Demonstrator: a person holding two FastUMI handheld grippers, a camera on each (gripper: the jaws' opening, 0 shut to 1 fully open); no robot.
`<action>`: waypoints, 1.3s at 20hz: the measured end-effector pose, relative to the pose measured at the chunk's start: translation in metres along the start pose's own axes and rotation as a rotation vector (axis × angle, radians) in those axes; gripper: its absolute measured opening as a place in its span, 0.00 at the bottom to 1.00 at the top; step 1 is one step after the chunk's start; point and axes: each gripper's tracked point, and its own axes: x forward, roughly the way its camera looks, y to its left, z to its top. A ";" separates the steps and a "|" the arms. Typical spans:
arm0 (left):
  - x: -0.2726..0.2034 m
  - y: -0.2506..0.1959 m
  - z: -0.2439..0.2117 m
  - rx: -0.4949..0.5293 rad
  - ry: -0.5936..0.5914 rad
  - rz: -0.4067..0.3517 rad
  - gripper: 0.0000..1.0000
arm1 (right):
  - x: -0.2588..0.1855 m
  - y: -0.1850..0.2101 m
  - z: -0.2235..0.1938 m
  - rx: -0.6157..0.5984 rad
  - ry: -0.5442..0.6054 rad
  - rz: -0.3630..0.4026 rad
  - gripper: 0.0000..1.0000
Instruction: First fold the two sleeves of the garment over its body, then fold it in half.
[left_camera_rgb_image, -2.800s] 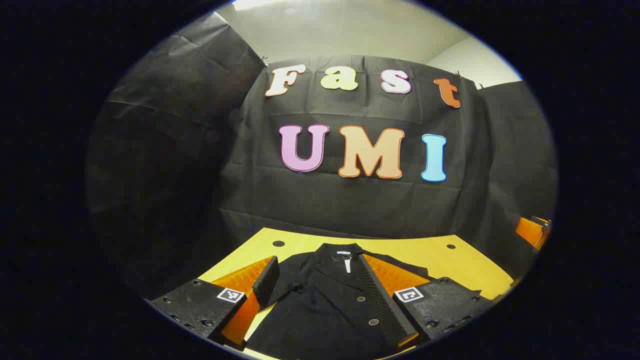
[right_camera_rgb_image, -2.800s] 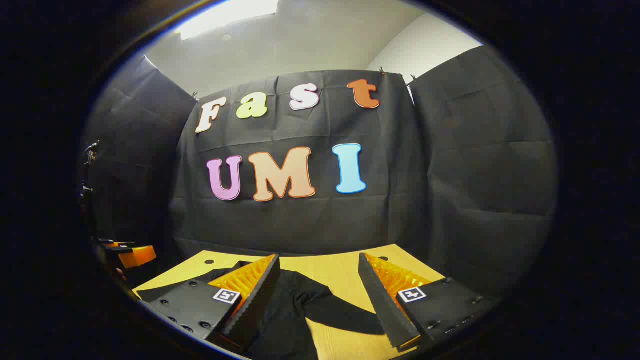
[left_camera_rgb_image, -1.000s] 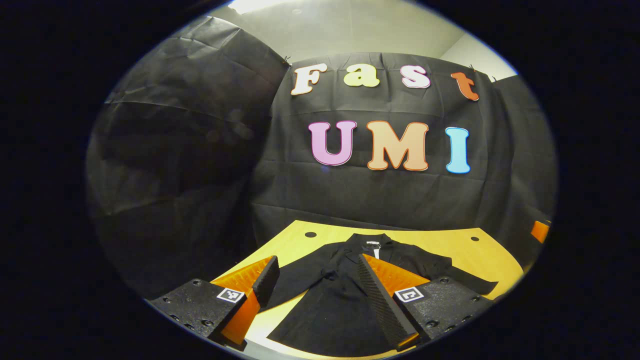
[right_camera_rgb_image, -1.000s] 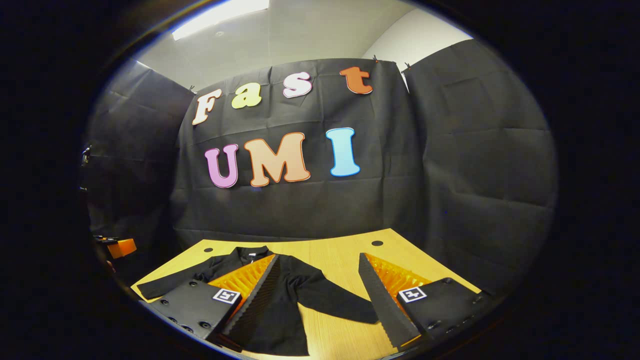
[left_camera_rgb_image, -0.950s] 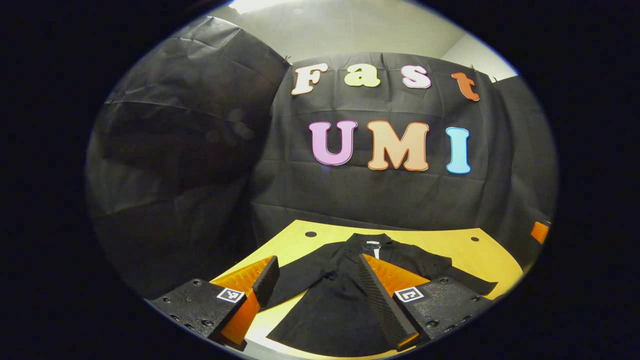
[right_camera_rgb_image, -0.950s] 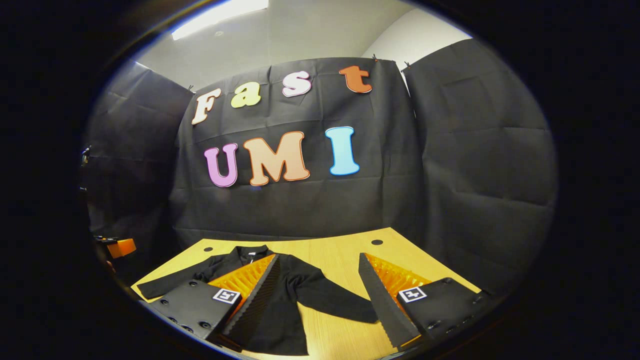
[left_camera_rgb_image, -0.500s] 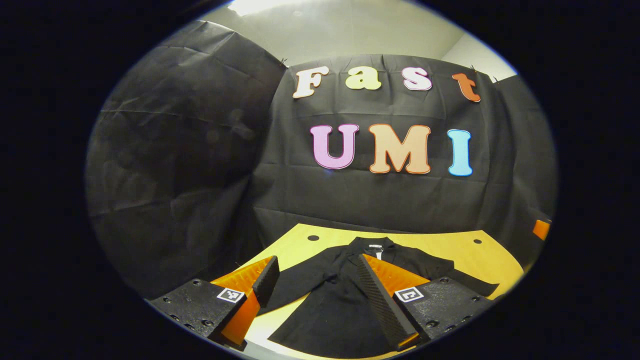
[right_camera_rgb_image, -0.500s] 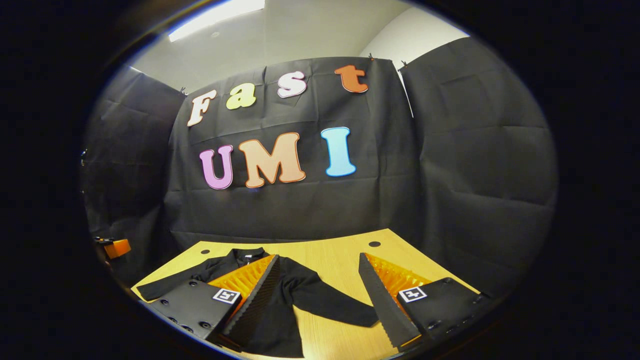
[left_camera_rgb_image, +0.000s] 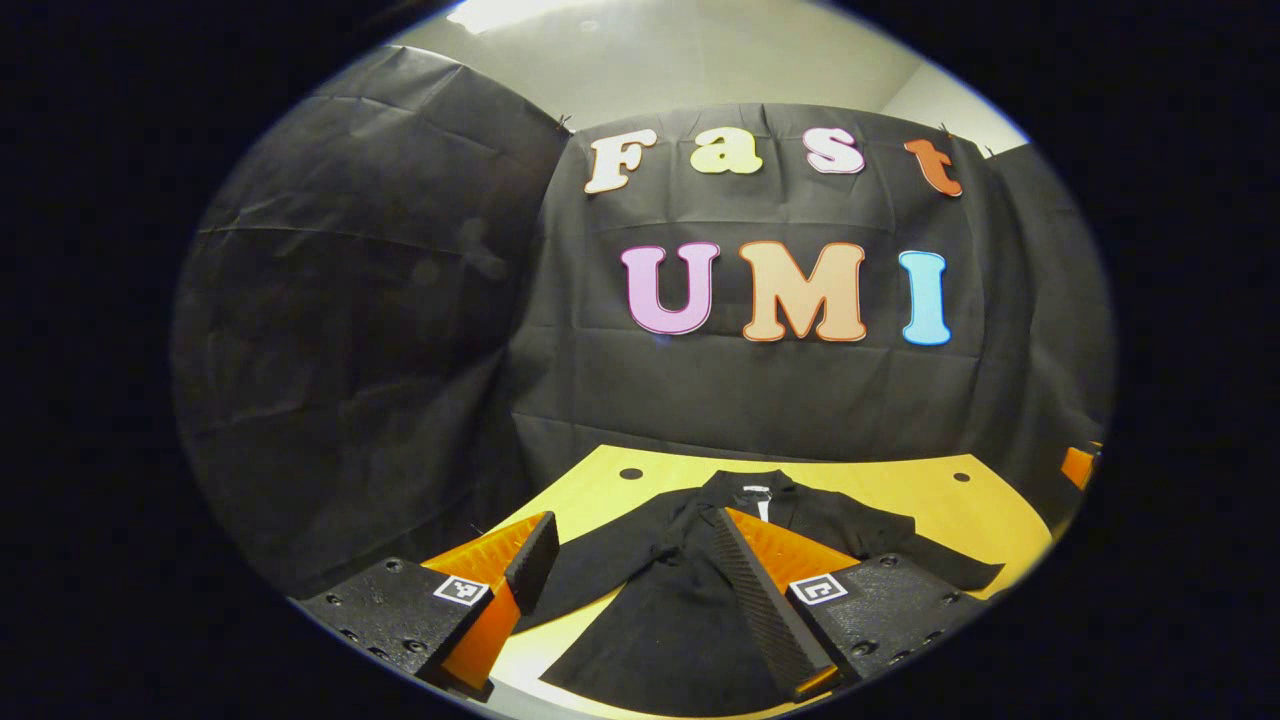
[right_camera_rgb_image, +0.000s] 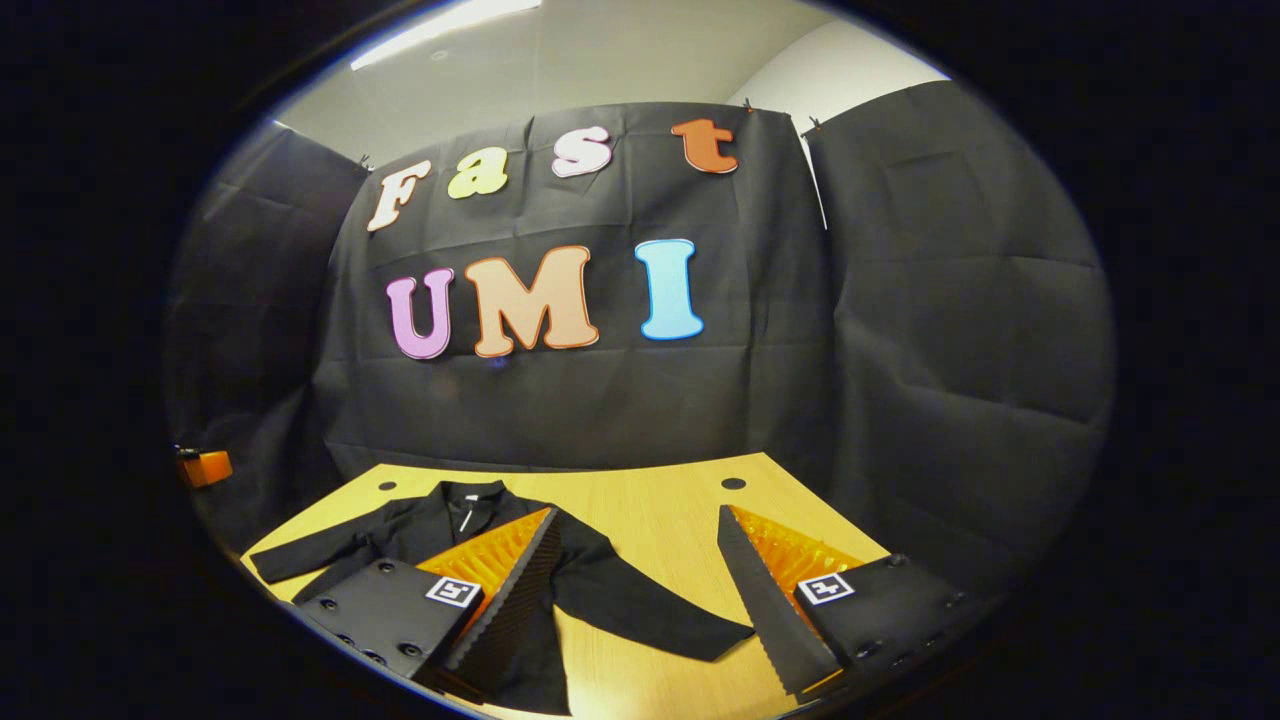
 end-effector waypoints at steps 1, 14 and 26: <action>0.001 -0.002 0.000 0.005 0.002 -0.001 0.92 | 0.006 -0.002 -0.006 -0.002 0.010 -0.003 0.99; 0.001 -0.002 -0.005 0.035 0.017 0.026 0.92 | 0.091 -0.044 -0.143 0.050 0.333 -0.031 0.99; -0.005 0.005 -0.007 0.035 0.030 0.048 0.92 | 0.130 -0.063 -0.219 0.057 0.570 -0.058 0.99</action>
